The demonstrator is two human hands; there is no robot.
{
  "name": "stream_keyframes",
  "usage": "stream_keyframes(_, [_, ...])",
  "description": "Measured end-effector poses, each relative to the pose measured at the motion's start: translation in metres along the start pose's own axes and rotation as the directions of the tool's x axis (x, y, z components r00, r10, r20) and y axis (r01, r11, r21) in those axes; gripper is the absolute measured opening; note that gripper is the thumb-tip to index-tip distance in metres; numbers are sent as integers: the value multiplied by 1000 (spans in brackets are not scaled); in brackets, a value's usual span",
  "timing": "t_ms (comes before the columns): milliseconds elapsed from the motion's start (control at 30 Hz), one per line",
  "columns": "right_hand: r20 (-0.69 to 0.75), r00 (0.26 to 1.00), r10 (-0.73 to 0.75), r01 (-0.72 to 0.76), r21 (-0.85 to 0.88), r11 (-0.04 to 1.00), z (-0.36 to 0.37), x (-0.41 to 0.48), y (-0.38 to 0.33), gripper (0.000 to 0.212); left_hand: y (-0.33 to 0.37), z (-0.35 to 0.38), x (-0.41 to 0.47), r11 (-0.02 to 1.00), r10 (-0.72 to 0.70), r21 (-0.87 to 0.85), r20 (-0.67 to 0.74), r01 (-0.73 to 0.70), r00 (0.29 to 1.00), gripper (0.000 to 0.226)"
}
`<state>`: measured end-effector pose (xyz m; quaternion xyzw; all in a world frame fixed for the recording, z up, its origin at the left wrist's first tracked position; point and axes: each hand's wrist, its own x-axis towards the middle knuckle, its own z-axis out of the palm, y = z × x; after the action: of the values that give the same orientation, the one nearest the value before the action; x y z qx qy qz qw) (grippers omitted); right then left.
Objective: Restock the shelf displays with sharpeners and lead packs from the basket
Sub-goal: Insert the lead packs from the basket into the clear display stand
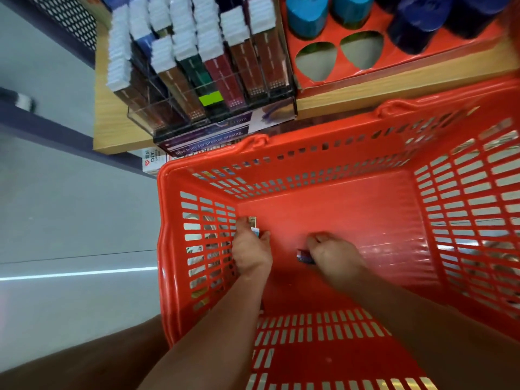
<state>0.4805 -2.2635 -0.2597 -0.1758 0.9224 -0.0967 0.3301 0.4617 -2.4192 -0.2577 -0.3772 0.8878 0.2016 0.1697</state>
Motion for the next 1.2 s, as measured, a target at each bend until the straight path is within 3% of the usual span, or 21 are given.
stream_keyframes(100, [68,996,56,-58,18,998,1,4,-3,32,3,2,2,998,-58,6,24,58,998,38])
stream_keyframes(200, [162,982,100,-149,320,936,-4,7,-1,12,7,3,1,998,-56,-37,87,60,995,35])
stream_keyframes(233, [205,971,124,-217,529,821,-10,7,0,3,10,3,-1,992,-48,-113,131,63,990,33])
stream_keyframes(300, [336,924,182,-382,838,390,-27,3,-1,10,19,-3,-10,913,-33,-384,271,140,962,25])
stream_keyframes(367, [385,897,218,-408,911,66,-44,-5,-2,13,30,-16,-23,795,15,-557,412,239,911,20])
stream_keyframes(433, [361,899,249,-339,932,-129,-64,-13,-2,10,41,-32,-35,746,136,-628,472,224,871,13])
stream_keyframes(500, [316,917,246,-255,934,-249,-84,-21,-3,14,52,-51,-47,729,282,-675,451,116,847,9])
stream_keyframes(667, [103,932,347,-58,989,-135,-128,-45,-13,14,70,-95,-69,676,555,-706,299,-211,776,9])
stream_keyframes(767, [-3,916,401,97,972,-215,-158,-62,-20,11,79,-129,-75,631,590,-713,184,-307,786,8])
stream_keyframes(900, [-126,928,350,225,939,-258,-193,-87,-39,11,87,-184,-91,629,609,-749,308,-209,731,8])
stream_keyframes(1033, [-197,944,265,285,891,-353,-213,-105,-62,9,92,-230,-100,624,632,-745,304,-236,713,4])
stream_keyframes(1100, [-220,948,232,286,907,-308,-220,-115,-71,8,94,-255,-101,623,648,-731,283,-279,707,11])
stream_keyframes(1200, [-260,943,208,294,944,-152,-228,-126,-82,4,95,-289,-98,604,673,-719,228,-344,703,13])
